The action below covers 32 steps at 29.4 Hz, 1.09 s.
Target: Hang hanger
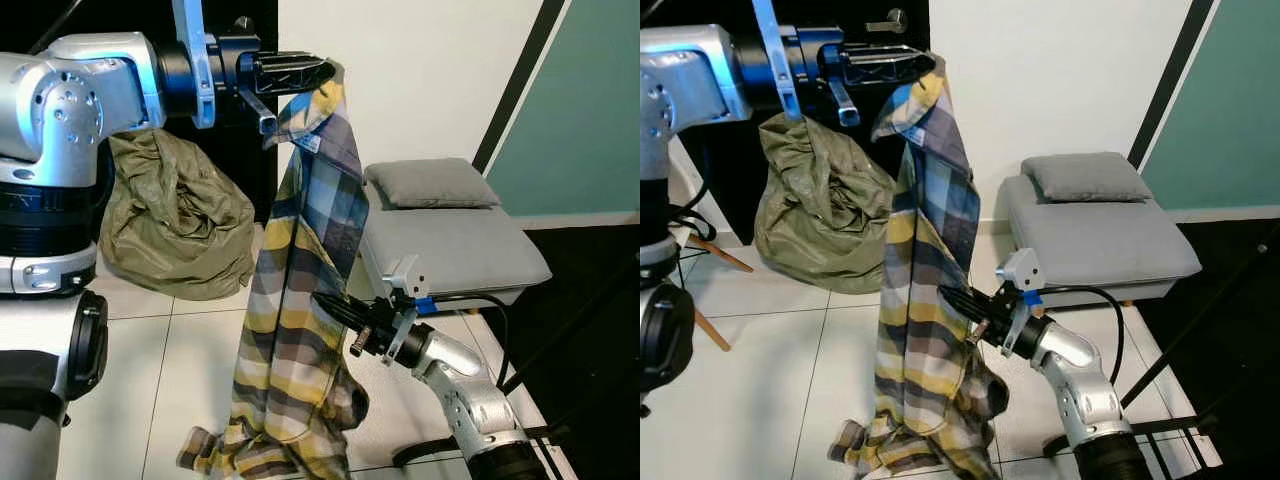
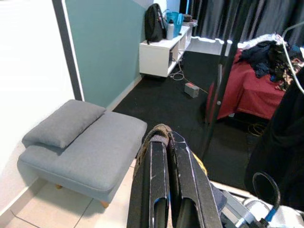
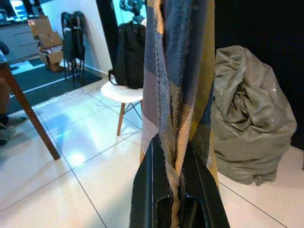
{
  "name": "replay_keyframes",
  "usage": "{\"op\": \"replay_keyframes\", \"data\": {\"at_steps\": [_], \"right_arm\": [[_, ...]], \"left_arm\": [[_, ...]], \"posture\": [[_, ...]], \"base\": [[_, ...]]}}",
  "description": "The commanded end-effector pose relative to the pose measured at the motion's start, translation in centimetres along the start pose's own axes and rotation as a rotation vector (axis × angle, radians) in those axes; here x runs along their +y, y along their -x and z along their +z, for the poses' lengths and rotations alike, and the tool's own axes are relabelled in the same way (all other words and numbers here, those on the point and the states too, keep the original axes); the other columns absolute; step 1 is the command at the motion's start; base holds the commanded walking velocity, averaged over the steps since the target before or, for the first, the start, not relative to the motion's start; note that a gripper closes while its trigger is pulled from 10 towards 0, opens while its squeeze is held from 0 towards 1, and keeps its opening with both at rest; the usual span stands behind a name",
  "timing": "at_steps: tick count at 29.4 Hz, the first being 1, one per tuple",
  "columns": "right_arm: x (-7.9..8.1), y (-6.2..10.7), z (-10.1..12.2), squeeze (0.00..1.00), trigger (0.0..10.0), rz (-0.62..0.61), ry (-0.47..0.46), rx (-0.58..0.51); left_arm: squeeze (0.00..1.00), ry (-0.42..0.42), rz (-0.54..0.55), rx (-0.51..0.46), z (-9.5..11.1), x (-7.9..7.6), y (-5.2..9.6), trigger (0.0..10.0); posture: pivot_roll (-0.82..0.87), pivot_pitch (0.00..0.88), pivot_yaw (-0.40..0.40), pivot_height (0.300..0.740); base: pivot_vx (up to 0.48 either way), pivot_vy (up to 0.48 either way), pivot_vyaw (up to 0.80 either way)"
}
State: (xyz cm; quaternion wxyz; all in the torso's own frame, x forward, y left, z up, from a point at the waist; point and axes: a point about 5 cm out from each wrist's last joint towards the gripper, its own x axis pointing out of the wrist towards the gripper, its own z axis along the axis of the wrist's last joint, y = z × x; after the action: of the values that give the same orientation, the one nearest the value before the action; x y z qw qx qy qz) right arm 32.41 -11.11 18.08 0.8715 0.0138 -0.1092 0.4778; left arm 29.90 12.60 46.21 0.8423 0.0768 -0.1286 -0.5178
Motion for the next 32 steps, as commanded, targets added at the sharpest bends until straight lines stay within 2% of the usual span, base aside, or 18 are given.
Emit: {"op": "replay_keyframes", "data": {"at_steps": [1,5,7,12,13,14,15,17,21,22,24,25,27,28,29,31,32], "right_arm": [[0.3,0.2,-0.3,0.0,0.0,0.01,-0.029,0.0],[0.3,0.1,-0.1,0.0,0.0,0.012,-0.038,-0.015],[0.0,-0.1,1.0,0.0,0.0,-0.006,-0.081,-0.084],[-0.2,-0.2,2.0,0.0,0.0,-0.023,-0.115,-0.141],[-0.4,-0.3,2.5,0.0,0.0,-0.027,-0.124,-0.161],[-0.4,-0.3,2.9,0.0,0.0,-0.028,-0.133,-0.18],[-0.4,-0.3,2.9,0.0,0.0,-0.028,-0.133,-0.18],[-0.7,-0.4,4.0,0.0,0.0,-0.035,-0.158,-0.233],[-0.8,-0.5,4.9,0.0,0.0,-0.035,-0.18,-0.275],[-0.9,-0.6,5.3,0.0,0.0,-0.032,-0.195,-0.296],[-0.9,-0.6,5.3,0.0,0.0,-0.032,-0.195,-0.296],[-0.9,-0.8,5.8,0.0,0.0,-0.025,-0.211,-0.317],[-0.9,-0.8,5.8,0.0,0.0,-0.025,-0.211,-0.317],[-0.8,-1.0,6.4,0.0,0.0,-0.012,-0.228,-0.334],[-0.8,-1.0,6.4,0.0,0.0,-0.012,-0.228,-0.334],[-1.0,-1.6,7.3,0.0,0.0,-0.016,-0.199,-0.304],[-1.0,-1.6,7.3,0.0,0.0,-0.016,-0.199,-0.304]], "left_arm": [[0.0,-0.058,0.0,-0.059,2.1,-0.4,0.7,10.0],[0.0,-0.058,0.01,-0.055,2.2,-0.4,0.9,10.0],[0.0,-0.05,0.086,-0.012,1.7,0.4,1.5,10.0],[0.02,-0.035,0.189,0.038,0.8,1.5,2.0,10.0],[1.0,-0.026,0.238,0.052,0.2,2.2,2.2,10.0],[1.0,-0.009,0.293,0.057,-0.8,3.0,2.2,10.0],[1.0,-0.009,0.293,0.057,-0.8,3.0,2.2,10.0],[1.0,0.009,0.418,0.074,-2.6,4.7,2.6,10.0],[1.0,0.013,0.5,0.085,-3.7,5.8,3.2,10.0],[0.0,0.001,0.559,0.099,-4.2,6.4,3.6,10.0],[0.0,0.001,0.559,0.099,-4.2,6.4,3.6,10.0],[0.0,-0.027,0.638,0.136,-4.9,7.3,4.2,10.0],[0.0,-0.027,0.638,0.136,-4.9,7.3,4.2,10.0],[0.0,-0.06,0.714,0.162,-5.6,8.1,4.9,10.0],[0.0,-0.06,0.714,0.162,-5.6,8.1,4.9,10.0],[0.0,-0.11,0.831,0.167,-6.0,9.0,6.6,10.0],[0.0,-0.11,0.831,0.167,-6.0,9.0,6.6,10.0]], "posture": [[0.1,0.205,-0.041,0.74],[0.1,0.202,-0.041,0.74],[0.1,0.195,-0.04,0.74],[0.1,0.192,-0.042,0.74],[0.1,0.192,-0.042,0.74],[0.09,0.187,-0.044,0.74],[0.09,0.187,-0.044,0.74],[0.09,0.182,-0.049,0.74],[0.09,0.183,-0.05,0.74],[0.09,0.182,-0.052,0.74],[0.09,0.182,-0.052,0.74],[0.09,0.182,-0.051,0.74],[0.09,0.182,-0.051,0.74],[0.09,0.182,-0.051,0.74],[0.09,0.182,-0.051,0.74],[0.07,0.186,-0.044,0.74],[0.07,0.186,-0.044,0.74]], "base": [[0.0,0.0,0.0],[0.0,0.0,0.0],[0.0,0.0,0.0],[0.0,0.0,0.0],[0.0,0.0,0.0],[0.0,0.0,0.0],[0.0,0.0,0.0],[0.0,0.0,0.0],[0.0,0.0,0.0],[0.0,0.0,0.0],[0.0,0.0,0.0],[0.0,0.0,0.0],[0.0,0.0,0.0],[0.0,0.0,0.0],[0.0,0.0,0.0],[0.0,0.0,0.0],[0.0,0.0,0.0]]}}
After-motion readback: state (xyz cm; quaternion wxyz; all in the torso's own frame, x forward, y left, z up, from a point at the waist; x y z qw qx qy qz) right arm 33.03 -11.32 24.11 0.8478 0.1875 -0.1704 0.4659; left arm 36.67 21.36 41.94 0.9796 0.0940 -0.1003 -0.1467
